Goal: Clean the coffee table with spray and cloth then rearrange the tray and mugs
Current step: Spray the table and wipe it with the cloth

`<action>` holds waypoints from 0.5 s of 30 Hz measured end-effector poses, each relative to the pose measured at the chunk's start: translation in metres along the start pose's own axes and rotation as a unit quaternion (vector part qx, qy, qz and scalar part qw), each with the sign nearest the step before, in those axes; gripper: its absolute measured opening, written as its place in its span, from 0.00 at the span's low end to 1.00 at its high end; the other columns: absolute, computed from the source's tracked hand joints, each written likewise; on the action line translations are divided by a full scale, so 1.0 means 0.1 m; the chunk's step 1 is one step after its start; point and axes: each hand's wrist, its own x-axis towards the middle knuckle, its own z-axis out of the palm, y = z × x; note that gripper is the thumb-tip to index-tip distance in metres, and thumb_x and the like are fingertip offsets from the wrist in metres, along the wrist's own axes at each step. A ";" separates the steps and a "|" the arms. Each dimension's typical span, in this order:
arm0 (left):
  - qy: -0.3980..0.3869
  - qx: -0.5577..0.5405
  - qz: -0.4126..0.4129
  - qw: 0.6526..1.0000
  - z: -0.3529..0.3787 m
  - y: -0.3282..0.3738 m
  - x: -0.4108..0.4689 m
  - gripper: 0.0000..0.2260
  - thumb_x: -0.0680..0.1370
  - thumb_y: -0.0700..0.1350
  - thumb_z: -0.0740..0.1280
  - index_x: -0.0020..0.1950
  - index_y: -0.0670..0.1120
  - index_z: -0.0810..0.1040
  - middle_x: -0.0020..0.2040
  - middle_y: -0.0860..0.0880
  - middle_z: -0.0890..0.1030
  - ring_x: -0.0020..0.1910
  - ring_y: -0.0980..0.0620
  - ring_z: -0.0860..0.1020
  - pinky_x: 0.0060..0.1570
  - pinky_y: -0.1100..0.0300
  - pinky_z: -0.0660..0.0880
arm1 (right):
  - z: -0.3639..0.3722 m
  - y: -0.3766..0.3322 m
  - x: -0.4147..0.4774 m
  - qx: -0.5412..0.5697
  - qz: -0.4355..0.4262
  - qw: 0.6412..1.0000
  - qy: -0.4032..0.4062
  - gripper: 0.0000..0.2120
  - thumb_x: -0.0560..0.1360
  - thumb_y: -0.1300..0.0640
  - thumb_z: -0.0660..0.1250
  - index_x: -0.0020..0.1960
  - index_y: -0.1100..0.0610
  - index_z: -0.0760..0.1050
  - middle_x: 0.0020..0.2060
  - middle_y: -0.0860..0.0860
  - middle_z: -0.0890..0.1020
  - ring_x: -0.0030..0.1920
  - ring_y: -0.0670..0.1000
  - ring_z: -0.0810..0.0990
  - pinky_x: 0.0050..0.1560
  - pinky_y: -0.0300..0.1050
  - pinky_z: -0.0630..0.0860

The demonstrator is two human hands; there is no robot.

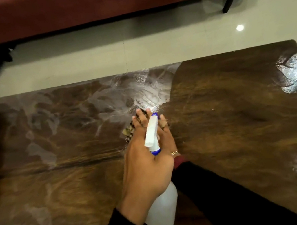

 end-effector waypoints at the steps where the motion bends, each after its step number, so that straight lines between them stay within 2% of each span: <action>1: -0.005 0.004 0.006 1.000 -0.03 -0.02 0.06 0.13 0.76 0.41 0.68 0.56 0.56 0.74 0.49 0.56 0.80 0.48 0.57 0.79 0.43 0.69 0.75 | -0.09 0.16 0.06 -0.002 -0.007 1.000 0.004 0.31 0.81 0.46 0.55 0.83 0.51 0.61 0.83 0.52 0.60 0.82 0.56 0.58 0.77 0.68 0.61; 2: -0.007 0.011 0.010 1.000 -0.04 -0.06 0.11 0.10 0.74 0.39 0.68 0.49 0.53 0.73 0.42 0.54 0.77 0.40 0.54 0.77 0.36 0.67 0.72 | -0.21 0.36 0.13 0.006 0.026 0.999 0.022 0.34 0.78 0.45 0.52 0.83 0.53 0.60 0.83 0.54 0.59 0.83 0.58 0.57 0.77 0.71 0.56; 4: -0.013 0.022 0.007 1.000 -0.09 -0.09 0.18 0.10 0.72 0.37 0.68 0.44 0.49 0.71 0.39 0.49 0.74 0.34 0.51 0.73 0.33 0.60 0.69 | -0.45 0.82 0.32 0.021 0.168 0.985 0.042 0.40 0.75 0.40 0.52 0.84 0.54 0.54 0.84 0.55 0.53 0.84 0.60 0.51 0.77 0.71 0.46; 6: -0.022 0.021 0.011 0.999 -0.13 -0.10 0.23 0.09 0.72 0.36 0.68 0.44 0.48 0.71 0.39 0.46 0.74 0.34 0.50 0.73 0.32 0.59 0.70 | -0.65 1.18 0.60 0.030 0.286 0.957 0.047 0.42 0.74 0.40 0.53 0.84 0.55 0.51 0.84 0.55 0.49 0.84 0.60 0.48 0.78 0.73 0.47; 9: -0.002 0.009 0.026 1.000 -0.15 -0.13 0.29 0.09 0.71 0.35 0.68 0.44 0.47 0.72 0.38 0.45 0.75 0.34 0.50 0.73 0.32 0.62 0.70 | -0.74 1.13 0.93 0.064 0.367 0.926 0.059 0.42 0.76 0.40 0.55 0.84 0.58 0.50 0.84 0.58 0.48 0.83 0.63 0.46 0.78 0.73 0.50; 11: 0.001 0.000 0.027 1.000 -0.16 -0.16 0.32 0.10 0.71 0.35 0.68 0.45 0.47 0.73 0.39 0.46 0.75 0.35 0.50 0.74 0.33 0.60 0.71 | -0.68 0.81 1.03 0.050 0.345 0.936 0.055 0.42 0.77 0.40 0.55 0.84 0.59 0.49 0.84 0.59 0.47 0.83 0.64 0.45 0.79 0.72 0.50; 13: -0.009 -0.009 0.036 0.999 -0.17 -0.16 0.34 0.11 0.71 0.33 0.68 0.47 0.46 0.74 0.38 0.48 0.75 0.34 0.52 0.74 0.33 0.61 0.71 | -0.54 0.40 1.03 0.030 0.243 0.969 0.025 0.43 0.77 0.39 0.55 0.85 0.58 0.47 0.84 0.59 0.45 0.83 0.65 0.44 0.80 0.70 0.46; 15: -0.017 -0.021 0.044 0.999 -0.16 -0.13 0.38 0.16 0.71 0.33 0.69 0.57 0.44 0.76 0.39 0.51 0.75 0.36 0.56 0.76 0.34 0.69 0.70 | -0.42 0.08 0.95 0.006 0.126 0.992 -0.007 0.43 0.79 0.38 0.58 0.85 0.56 0.46 0.84 0.57 0.44 0.83 0.64 0.43 0.79 0.66 0.43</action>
